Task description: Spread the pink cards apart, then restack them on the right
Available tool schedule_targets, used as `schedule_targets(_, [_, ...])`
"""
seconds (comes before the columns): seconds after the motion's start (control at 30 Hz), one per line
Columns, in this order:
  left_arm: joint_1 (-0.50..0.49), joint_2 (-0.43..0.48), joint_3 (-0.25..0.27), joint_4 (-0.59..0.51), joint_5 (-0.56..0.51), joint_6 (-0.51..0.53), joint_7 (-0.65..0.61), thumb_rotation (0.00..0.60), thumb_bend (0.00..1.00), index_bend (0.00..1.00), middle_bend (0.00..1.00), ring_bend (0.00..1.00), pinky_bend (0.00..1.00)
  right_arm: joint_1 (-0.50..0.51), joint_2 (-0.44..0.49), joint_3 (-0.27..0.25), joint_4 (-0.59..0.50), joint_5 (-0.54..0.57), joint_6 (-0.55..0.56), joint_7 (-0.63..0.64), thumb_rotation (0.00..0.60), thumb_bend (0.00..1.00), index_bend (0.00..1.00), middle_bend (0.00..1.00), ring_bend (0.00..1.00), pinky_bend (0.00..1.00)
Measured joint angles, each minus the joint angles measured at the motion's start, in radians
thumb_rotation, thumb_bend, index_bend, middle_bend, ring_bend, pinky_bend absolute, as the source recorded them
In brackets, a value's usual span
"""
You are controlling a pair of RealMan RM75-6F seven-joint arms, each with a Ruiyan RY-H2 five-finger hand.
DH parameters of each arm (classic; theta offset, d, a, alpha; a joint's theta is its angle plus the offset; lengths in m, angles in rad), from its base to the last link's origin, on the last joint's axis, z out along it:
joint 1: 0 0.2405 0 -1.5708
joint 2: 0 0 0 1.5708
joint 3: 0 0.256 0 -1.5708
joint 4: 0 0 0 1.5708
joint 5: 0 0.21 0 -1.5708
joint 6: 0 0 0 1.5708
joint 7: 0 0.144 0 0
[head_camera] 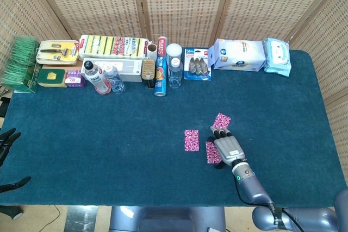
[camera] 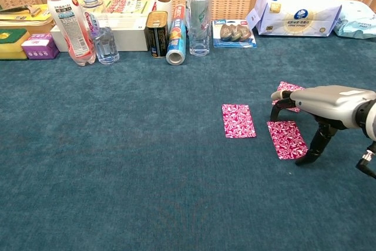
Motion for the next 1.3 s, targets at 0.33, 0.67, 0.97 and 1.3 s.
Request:
schedule_targets(0.33, [0.000, 0.000, 0.000, 0.001, -0.001, 0.000, -0.001, 0.600, 0.06, 0.00, 0.00, 0.00, 0.01, 0.002, -0.003, 0.006, 0.001, 0.013, -0.003, -0.006, 0.589, 0.17, 0.25, 0.00, 0.00, 0.00])
schedule_targets(0.67, [-0.002, 0.000, -0.001, -0.001, -0.002, -0.003, 0.003, 0.600, 0.06, 0.00, 0.00, 0.00, 0.01, 0.001, -0.002, 0.015, -0.003, 0.015, -0.004, 0.002, 0.600, 0.21, 0.28, 0.00, 0.00, 0.00])
schedule_targets(0.97, [-0.003, 0.000, -0.001, -0.002, -0.003, -0.005, 0.004, 0.600, 0.06, 0.00, 0.00, 0.00, 0.01, -0.002, 0.020, 0.022, -0.037, 0.002, 0.007, 0.009, 0.600, 0.21, 0.28, 0.00, 0.00, 0.00])
schedule_targets(1.3, [-0.002, 0.002, 0.002, 0.000, 0.002, -0.003, -0.003, 0.600, 0.06, 0.00, 0.00, 0.00, 0.01, 0.010, 0.061, 0.075, -0.062, 0.055, 0.008, 0.030, 0.600, 0.22, 0.29, 0.00, 0.00, 0.00])
